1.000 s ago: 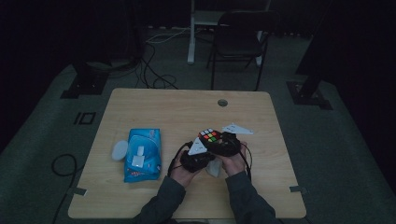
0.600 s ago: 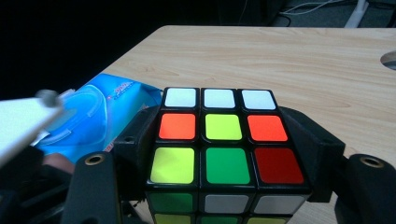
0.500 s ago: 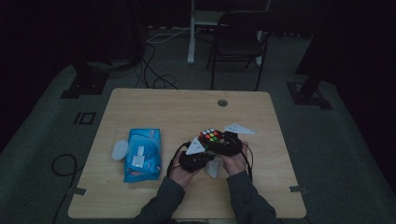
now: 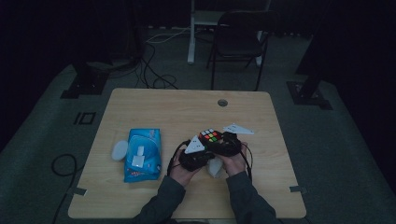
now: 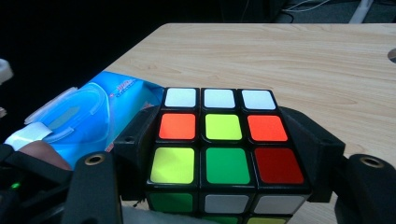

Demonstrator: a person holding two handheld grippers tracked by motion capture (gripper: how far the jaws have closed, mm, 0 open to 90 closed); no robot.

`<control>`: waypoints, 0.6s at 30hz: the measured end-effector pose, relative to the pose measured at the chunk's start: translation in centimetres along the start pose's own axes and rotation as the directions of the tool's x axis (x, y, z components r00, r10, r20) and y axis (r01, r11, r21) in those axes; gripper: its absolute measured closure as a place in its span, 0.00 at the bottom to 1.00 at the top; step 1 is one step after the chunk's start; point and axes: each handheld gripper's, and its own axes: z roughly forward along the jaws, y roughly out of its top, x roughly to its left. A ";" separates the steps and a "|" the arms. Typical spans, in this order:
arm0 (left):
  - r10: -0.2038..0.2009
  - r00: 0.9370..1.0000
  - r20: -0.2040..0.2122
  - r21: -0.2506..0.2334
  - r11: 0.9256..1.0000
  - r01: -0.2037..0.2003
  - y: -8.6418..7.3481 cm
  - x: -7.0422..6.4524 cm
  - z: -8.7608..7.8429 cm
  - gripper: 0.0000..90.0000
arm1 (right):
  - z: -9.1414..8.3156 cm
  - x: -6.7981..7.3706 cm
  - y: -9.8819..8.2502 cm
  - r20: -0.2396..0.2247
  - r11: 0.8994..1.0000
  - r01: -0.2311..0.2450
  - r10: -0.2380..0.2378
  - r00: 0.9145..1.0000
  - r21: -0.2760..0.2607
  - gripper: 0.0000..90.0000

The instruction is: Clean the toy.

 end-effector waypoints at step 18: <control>-0.019 1.000 -0.006 0.056 0.998 0.020 -1.2 0.5 0.7 0.99 | -0.5 0.0 0.4 -0.006 1.000 -0.009 0.009 1.000 -0.022 0.38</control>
